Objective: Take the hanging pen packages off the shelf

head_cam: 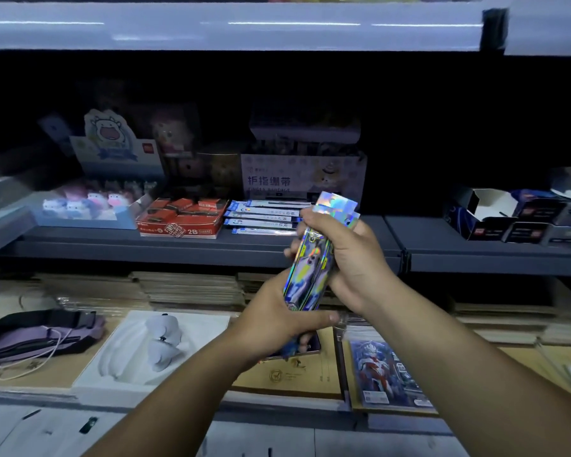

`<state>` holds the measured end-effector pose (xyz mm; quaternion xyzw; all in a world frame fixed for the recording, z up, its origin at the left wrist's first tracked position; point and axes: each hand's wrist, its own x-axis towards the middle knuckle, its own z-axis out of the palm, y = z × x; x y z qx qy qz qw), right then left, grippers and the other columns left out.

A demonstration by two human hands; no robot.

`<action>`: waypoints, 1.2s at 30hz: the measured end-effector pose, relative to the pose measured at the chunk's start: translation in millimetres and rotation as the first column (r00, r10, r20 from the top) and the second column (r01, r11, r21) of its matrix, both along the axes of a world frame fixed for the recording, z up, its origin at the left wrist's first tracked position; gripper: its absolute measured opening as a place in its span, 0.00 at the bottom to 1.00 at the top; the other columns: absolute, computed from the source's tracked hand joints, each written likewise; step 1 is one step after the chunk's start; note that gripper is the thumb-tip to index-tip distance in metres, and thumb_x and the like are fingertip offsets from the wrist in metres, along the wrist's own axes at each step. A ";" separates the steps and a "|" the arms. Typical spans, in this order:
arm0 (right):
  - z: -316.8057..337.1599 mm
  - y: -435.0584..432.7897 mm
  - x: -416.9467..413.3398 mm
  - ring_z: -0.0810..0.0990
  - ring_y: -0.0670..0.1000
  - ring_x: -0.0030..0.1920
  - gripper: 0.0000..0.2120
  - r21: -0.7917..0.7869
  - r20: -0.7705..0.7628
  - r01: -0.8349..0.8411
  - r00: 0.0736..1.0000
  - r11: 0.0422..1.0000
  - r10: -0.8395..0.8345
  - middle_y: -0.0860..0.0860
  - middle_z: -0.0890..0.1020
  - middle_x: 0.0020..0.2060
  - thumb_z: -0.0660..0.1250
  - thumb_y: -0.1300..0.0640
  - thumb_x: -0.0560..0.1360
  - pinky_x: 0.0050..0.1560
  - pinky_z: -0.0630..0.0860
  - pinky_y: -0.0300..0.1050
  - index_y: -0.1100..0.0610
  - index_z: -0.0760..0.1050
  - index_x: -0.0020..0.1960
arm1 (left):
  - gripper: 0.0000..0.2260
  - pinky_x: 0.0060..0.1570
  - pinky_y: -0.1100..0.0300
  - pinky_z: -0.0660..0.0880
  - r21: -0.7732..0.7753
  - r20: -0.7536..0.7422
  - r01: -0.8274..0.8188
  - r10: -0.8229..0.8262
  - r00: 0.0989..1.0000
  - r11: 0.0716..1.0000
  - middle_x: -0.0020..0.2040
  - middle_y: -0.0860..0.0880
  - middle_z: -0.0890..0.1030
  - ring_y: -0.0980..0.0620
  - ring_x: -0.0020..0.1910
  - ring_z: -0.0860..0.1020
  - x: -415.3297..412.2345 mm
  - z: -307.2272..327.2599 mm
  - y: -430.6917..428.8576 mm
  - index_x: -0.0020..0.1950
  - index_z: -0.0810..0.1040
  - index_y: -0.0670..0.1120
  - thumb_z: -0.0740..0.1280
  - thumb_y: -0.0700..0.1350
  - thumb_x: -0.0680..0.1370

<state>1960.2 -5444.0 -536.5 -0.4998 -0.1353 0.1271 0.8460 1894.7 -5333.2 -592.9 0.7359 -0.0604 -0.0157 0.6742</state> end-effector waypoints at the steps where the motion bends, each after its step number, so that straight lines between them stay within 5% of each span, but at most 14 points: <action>1: 0.2 0.3 0.6 0.77 0.54 0.27 0.03 -0.004 0.002 0.006 1.000 1.000 -0.006 0.54 0.78 0.32 0.68 0.64 0.79 0.41 0.78 0.53 0.60 0.76 0.46 | 0.14 0.30 0.56 0.75 -0.017 -0.032 0.022 -0.023 0.999 1.000 0.29 0.43 0.74 0.48 0.25 0.71 -0.6 0.8 -0.5 0.51 0.75 0.46 0.78 0.38 0.73; 5: 3.2 -2.3 1.6 0.67 0.51 0.27 0.06 -0.017 0.039 -0.062 0.997 0.998 0.062 0.52 0.71 0.30 0.63 0.67 0.80 0.33 0.69 0.45 0.60 0.73 0.45 | 0.11 0.43 0.52 0.77 -0.165 -0.145 0.185 -0.210 0.967 0.969 0.32 0.40 0.76 0.45 0.32 0.75 -2.5 2.0 0.8 0.48 0.79 0.41 0.78 0.39 0.71; 9: 6.3 -5.0 -2.7 0.66 0.50 0.26 0.07 -0.050 0.046 -0.183 0.982 0.982 0.185 0.51 0.69 0.29 0.59 0.69 0.80 0.31 0.68 0.43 0.61 0.73 0.47 | 0.15 0.60 0.40 0.77 -0.337 -0.228 0.315 -0.402 0.887 0.887 0.38 0.41 0.79 0.42 0.40 0.80 -4.5 2.4 5.7 0.57 0.80 0.35 0.75 0.39 0.72; 14: 7.1 -3.1 -6.9 0.68 0.51 0.27 0.07 -0.078 0.118 -0.196 0.972 0.978 0.204 0.52 0.69 0.29 0.60 0.69 0.81 0.32 0.72 0.44 0.61 0.74 0.48 | 0.03 0.56 0.39 0.78 -0.320 -0.229 0.382 -0.462 0.857 0.867 0.51 0.35 0.80 0.28 0.61 0.77 -5.2 1.8 11.0 0.45 0.77 0.41 0.70 0.37 0.77; 16: 6.6 -2.9 -6.7 0.71 0.53 0.27 0.05 -0.081 0.158 -0.155 0.973 0.985 0.167 0.54 0.71 0.30 0.62 0.68 0.81 0.34 0.76 0.47 0.62 0.76 0.49 | 0.03 0.50 0.34 0.79 -0.389 -0.252 0.414 -0.527 0.812 0.823 0.50 0.34 0.81 0.29 0.57 0.80 -6.0 0.7 11.5 0.47 0.75 0.41 0.69 0.39 0.79; 20: 7.1 -7.5 -4.7 0.77 0.55 0.28 0.03 -0.102 0.180 -0.111 0.975 0.989 0.128 0.56 0.75 0.29 0.66 0.65 0.80 0.40 0.82 0.52 0.61 0.77 0.50 | 0.05 0.36 0.42 0.83 -0.371 -0.273 0.432 -0.541 0.795 0.822 0.45 0.37 0.80 0.36 0.49 0.82 -4.8 1.8 11.1 0.50 0.74 0.42 0.69 0.41 0.79; 23: 6.1 -13.3 -1.3 0.83 0.57 0.35 0.07 -0.184 0.243 -0.021 0.968 0.983 0.066 0.55 0.81 0.36 0.72 0.63 0.77 0.45 0.83 0.56 0.61 0.77 0.54 | 0.07 0.28 0.57 0.76 -0.188 -0.258 0.304 -0.345 0.902 0.934 0.37 0.42 0.79 0.43 0.37 0.80 -1.5 -1.0 6.5 0.47 0.76 0.45 0.74 0.40 0.75; 27: 8.0 -26.9 13.4 0.83 0.46 0.48 0.22 -0.301 0.528 0.312 0.841 0.901 -0.115 0.52 0.84 0.52 0.79 0.59 0.71 0.51 0.80 0.41 0.53 0.78 0.63 | 0.13 0.23 0.63 0.65 -0.033 -0.226 0.080 -0.086 0.970 0.996 0.37 0.45 0.78 0.50 0.31 0.75 2.3 -9.2 7.7 0.50 0.74 0.44 0.77 0.39 0.73; 32: 7.1 -36.7 21.7 0.83 0.41 0.51 0.09 -0.364 0.693 0.448 0.716 0.816 -0.084 0.45 0.86 0.50 0.69 0.58 0.81 0.52 0.77 0.38 0.55 0.83 0.60 | 0.15 0.22 0.63 0.68 0.014 -0.239 0.042 -0.037 0.970 0.999 0.37 0.48 0.80 0.50 0.32 0.76 2.3 -9.0 13.3 0.52 0.75 0.44 0.79 0.41 0.72; 36: 4.2 -38.4 21.7 0.83 0.44 0.52 0.10 -0.378 0.718 0.473 0.692 0.796 -0.070 0.46 0.87 0.50 0.64 0.61 0.83 0.53 0.77 0.38 0.56 0.84 0.58 | 0.17 0.22 0.63 0.68 0.002 -0.244 0.027 -0.026 0.969 1.000 0.37 0.48 0.81 0.50 0.32 0.76 1.3 -6.1 12.8 0.55 0.75 0.43 0.79 0.40 0.72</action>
